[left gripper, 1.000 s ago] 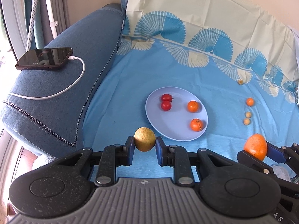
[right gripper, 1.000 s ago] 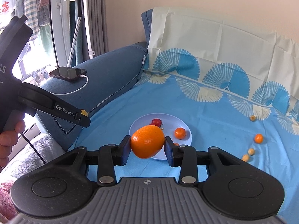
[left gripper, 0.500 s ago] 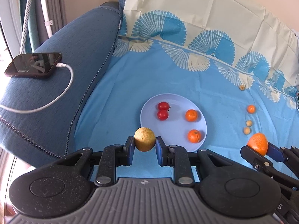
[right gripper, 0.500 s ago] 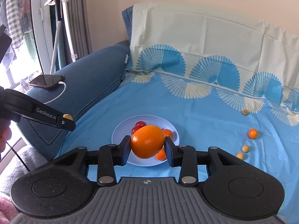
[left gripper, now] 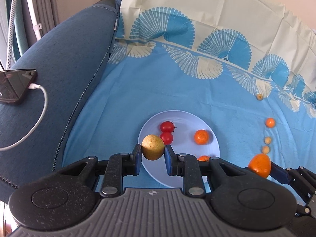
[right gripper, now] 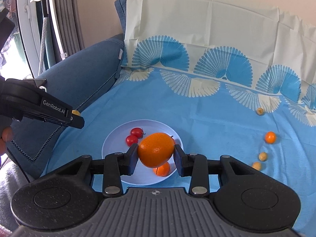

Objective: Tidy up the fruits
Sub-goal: 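Carry the tan fruit and mandarin over the plate and open both tools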

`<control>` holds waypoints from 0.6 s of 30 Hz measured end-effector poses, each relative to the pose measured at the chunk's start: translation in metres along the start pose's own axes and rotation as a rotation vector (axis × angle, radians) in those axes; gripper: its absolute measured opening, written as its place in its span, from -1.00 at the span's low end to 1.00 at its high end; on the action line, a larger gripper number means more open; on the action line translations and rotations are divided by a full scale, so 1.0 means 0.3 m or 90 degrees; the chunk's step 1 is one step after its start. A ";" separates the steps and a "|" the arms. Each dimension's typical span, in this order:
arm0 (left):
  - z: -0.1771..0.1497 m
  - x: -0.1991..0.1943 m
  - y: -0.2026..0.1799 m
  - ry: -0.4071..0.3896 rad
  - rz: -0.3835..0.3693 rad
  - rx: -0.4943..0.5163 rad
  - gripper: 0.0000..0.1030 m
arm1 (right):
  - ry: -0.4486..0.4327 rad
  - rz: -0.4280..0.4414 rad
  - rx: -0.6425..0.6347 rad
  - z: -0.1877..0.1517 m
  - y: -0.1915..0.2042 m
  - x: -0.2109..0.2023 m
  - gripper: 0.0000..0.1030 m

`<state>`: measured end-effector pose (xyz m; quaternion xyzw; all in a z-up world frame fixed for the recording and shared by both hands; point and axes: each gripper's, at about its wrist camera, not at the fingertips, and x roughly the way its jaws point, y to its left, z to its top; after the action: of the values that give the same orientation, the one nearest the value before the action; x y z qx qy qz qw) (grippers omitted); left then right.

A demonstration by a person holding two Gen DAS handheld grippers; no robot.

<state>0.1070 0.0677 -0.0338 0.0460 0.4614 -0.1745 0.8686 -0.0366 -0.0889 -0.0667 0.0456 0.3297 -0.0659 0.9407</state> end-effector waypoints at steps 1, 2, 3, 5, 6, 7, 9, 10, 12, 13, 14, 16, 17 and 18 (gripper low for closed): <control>0.007 0.018 -0.001 0.004 0.002 0.000 -0.48 | 0.003 0.000 -0.001 0.004 -0.002 0.018 -0.22; 0.012 0.037 -0.001 0.009 0.005 0.001 -0.48 | 0.006 0.000 -0.002 0.008 -0.003 0.036 -0.22; 0.017 0.057 -0.003 0.015 0.007 0.002 -0.48 | 0.009 0.001 -0.002 0.010 -0.005 0.055 -0.22; 0.026 0.098 -0.008 0.026 0.011 0.005 -0.48 | 0.015 0.002 -0.001 0.018 -0.004 0.098 -0.22; 0.031 0.117 -0.011 0.031 0.012 0.008 -0.48 | 0.019 0.002 -0.001 0.020 -0.005 0.118 -0.22; 0.035 0.137 -0.016 0.035 0.013 0.011 -0.48 | 0.023 0.003 -0.001 0.021 -0.006 0.139 -0.22; 0.040 0.181 -0.024 0.044 0.015 0.017 -0.48 | 0.033 0.005 -0.003 0.019 -0.006 0.180 -0.22; 0.041 0.204 -0.030 0.049 0.016 0.021 -0.48 | 0.039 0.007 -0.006 0.016 -0.005 0.200 -0.22; 0.034 0.257 -0.041 0.061 0.022 0.034 -0.48 | 0.049 0.012 -0.012 0.007 -0.005 0.242 -0.22; 0.028 0.285 -0.046 0.068 0.028 0.042 -0.48 | 0.055 0.013 -0.016 0.000 -0.003 0.263 -0.22; 0.021 0.311 -0.047 0.075 0.032 0.048 -0.48 | 0.063 0.015 -0.019 -0.007 -0.002 0.283 -0.22; 0.009 0.358 -0.046 0.093 0.041 0.055 -0.48 | 0.078 0.018 -0.023 -0.020 0.001 0.321 -0.22; 0.004 0.375 -0.042 0.100 0.041 0.054 -0.48 | 0.085 0.018 -0.025 -0.027 0.002 0.335 -0.22; 0.001 0.389 -0.039 0.105 0.041 0.053 -0.48 | 0.092 0.019 -0.028 -0.034 0.002 0.347 -0.22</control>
<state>0.1632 0.0264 -0.1281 0.1111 0.5217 -0.1611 0.8304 0.0378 -0.0966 -0.1399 0.0342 0.3971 -0.0412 0.9162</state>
